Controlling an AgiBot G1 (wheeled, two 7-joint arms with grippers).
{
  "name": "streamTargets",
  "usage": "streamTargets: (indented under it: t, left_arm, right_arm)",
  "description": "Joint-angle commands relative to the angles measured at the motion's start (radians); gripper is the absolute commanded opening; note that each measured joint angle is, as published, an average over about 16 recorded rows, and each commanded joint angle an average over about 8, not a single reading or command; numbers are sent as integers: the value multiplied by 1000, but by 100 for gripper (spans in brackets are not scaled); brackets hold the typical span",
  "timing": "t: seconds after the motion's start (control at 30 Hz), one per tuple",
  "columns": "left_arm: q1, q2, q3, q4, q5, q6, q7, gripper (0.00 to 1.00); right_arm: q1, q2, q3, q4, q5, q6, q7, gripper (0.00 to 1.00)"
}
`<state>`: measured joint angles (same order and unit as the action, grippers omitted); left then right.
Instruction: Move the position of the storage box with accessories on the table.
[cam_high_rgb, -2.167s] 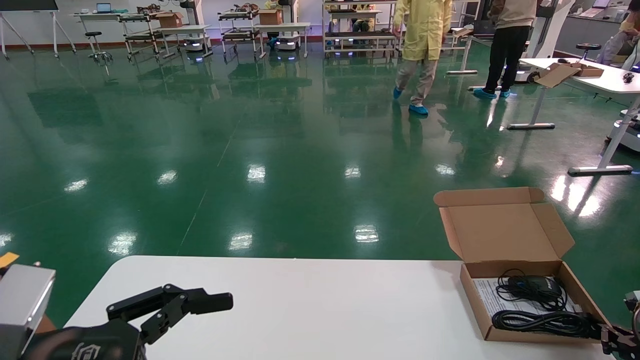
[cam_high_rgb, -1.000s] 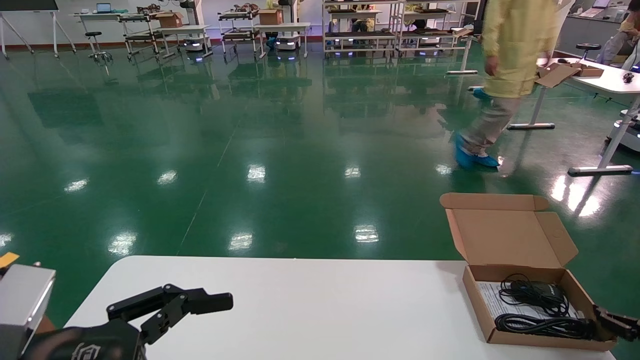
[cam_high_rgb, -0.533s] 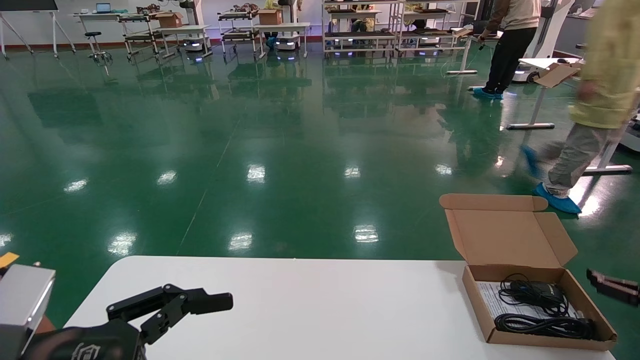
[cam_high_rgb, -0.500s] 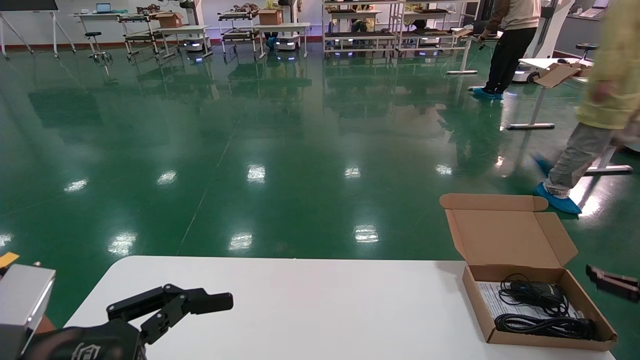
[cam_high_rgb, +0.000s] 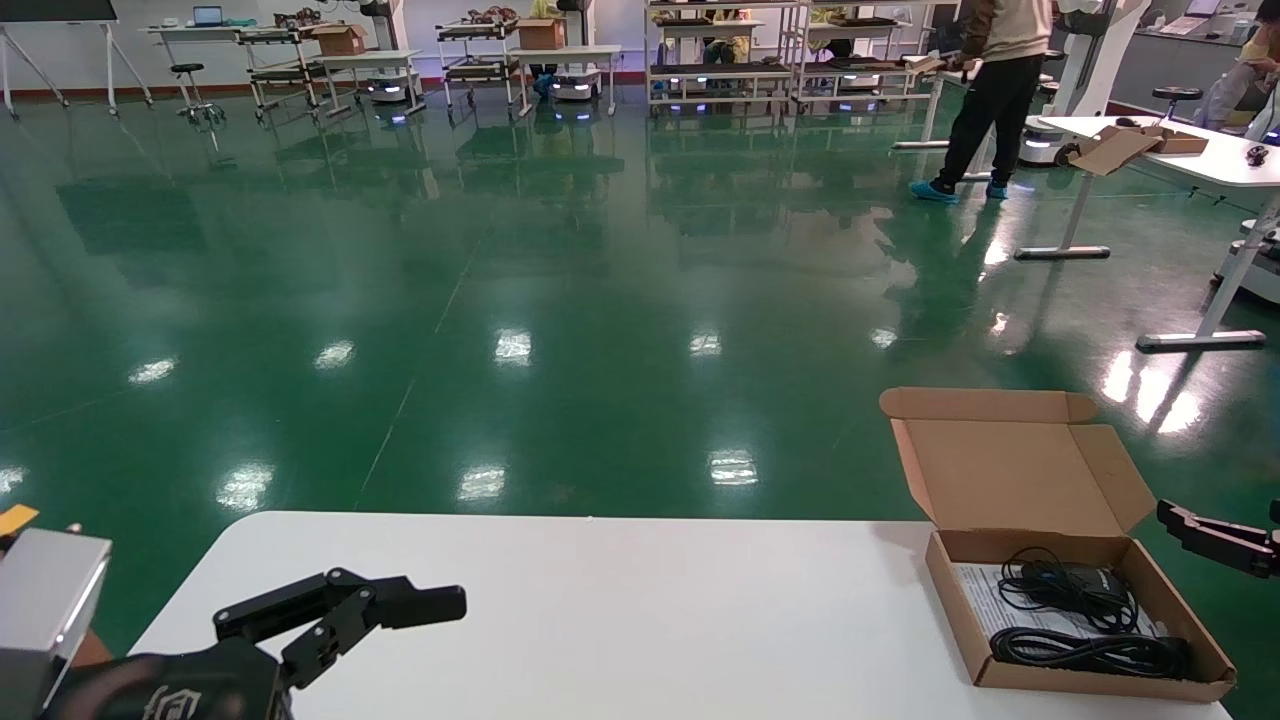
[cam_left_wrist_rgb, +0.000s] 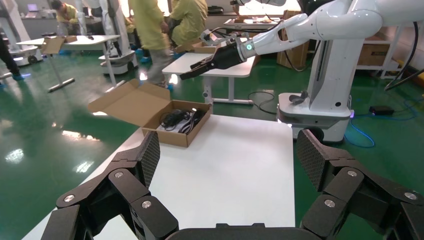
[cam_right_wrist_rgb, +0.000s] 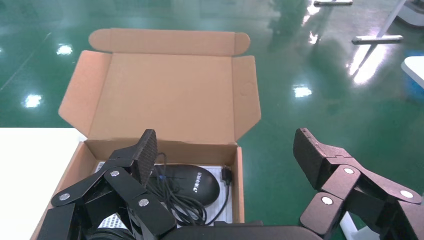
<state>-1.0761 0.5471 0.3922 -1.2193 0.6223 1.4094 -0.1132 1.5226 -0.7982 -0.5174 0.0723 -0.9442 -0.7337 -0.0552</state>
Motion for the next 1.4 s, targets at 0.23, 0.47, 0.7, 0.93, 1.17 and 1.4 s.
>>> streamTargets:
  t: [0.23, 0.47, 0.7, 0.93, 1.17, 1.4]
  left_arm:
    - [0, 0, 0, 0, 0, 0, 0, 100]
    - [0, 0, 0, 0, 0, 0, 0, 100]
    - [0, 0, 0, 0, 0, 0, 0, 100]
    - [0, 0, 0, 0, 0, 0, 0, 100]
    - [0, 0, 0, 0, 0, 0, 0, 100]
    - [0, 0, 0, 0, 0, 0, 0, 100]
  right_arm:
    - [-36, 13, 17, 92, 15, -53, 19, 100]
    - [-89, 35, 46, 237, 40, -145, 48, 100]
    - [-142, 58, 74, 380, 66, -235, 76, 100]
    - [-195, 80, 102, 524, 91, -327, 105, 100]
    - [-248, 102, 131, 668, 117, -418, 134, 100]
    - [-301, 125, 159, 812, 143, -509, 163, 100]
